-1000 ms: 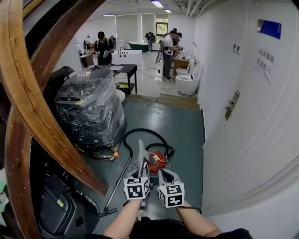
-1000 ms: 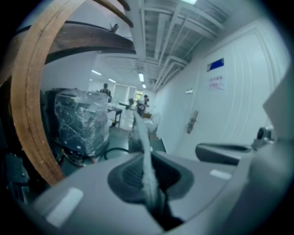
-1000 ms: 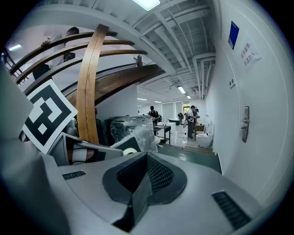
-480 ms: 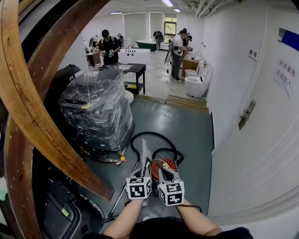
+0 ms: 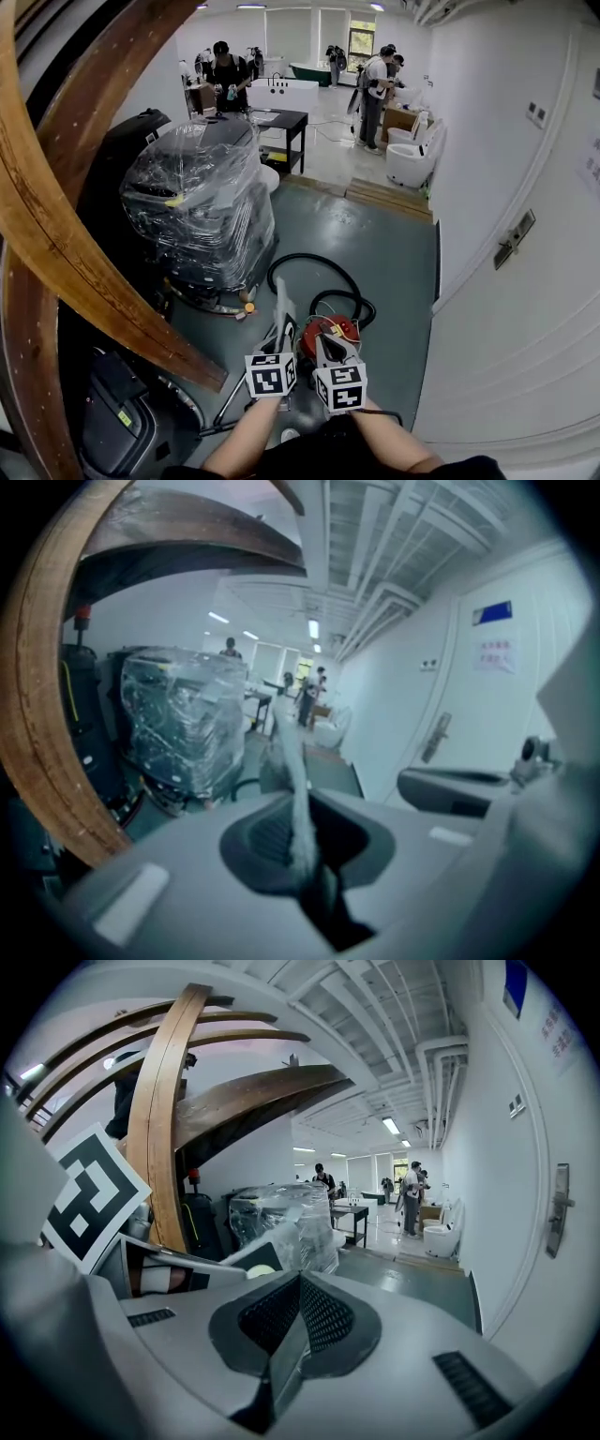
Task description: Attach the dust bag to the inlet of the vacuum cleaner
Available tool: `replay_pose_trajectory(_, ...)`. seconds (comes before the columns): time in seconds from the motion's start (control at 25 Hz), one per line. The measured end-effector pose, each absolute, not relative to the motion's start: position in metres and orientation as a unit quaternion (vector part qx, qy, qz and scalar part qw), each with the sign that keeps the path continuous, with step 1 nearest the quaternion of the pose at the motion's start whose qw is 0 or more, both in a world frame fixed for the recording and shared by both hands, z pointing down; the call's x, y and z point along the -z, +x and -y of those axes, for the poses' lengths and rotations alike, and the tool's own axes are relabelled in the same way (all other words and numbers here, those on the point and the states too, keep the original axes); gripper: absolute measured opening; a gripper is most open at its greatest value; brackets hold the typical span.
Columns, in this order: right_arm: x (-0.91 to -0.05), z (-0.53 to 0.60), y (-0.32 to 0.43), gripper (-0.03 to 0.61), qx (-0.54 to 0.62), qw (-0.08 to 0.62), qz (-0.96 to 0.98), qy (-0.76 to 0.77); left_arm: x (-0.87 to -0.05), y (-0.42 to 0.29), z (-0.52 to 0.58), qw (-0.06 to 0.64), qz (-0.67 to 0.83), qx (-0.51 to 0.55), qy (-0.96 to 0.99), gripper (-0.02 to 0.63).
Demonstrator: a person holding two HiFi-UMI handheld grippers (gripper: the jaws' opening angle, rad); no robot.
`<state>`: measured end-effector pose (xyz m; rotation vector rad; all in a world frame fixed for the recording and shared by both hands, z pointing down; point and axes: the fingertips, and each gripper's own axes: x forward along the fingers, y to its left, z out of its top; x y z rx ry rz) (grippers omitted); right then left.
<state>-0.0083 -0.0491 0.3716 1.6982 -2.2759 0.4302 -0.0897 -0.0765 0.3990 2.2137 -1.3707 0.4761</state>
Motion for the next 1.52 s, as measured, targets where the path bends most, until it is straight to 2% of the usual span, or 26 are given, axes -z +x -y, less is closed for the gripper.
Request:
replay_pose_trajectory(0.48, -0.412, 0.111, 0.039, -0.002, -0.195, 0.157, 0.799, 0.546, -0.440, -0.086, 0.116, 0.293, 0.564, -0.182, 0.750, 0.023)
replay_pose_trajectory(0.84, -0.475, 0.146, 0.053, -0.002, -0.234, 0.208, 0.804, 0.506, -0.492, -0.102, 0.129, 0.336, 0.602, -0.189, 0.699, 0.025)
replay_pose_trajectory(1.12, -0.563, 0.141, 0.068, -0.002, -0.256, 0.291, 0.788, 0.478, -0.566, -0.122, 0.105, 0.382, 0.618, -0.193, 0.659, 0.025)
replay_pose_trajectory(1.52, -0.688, 0.141, 0.069, -0.002, -0.268, 0.356, 0.773, 0.451, -0.722, -0.148, 0.086, 0.422, 0.616, -0.223, 0.626, 0.023)
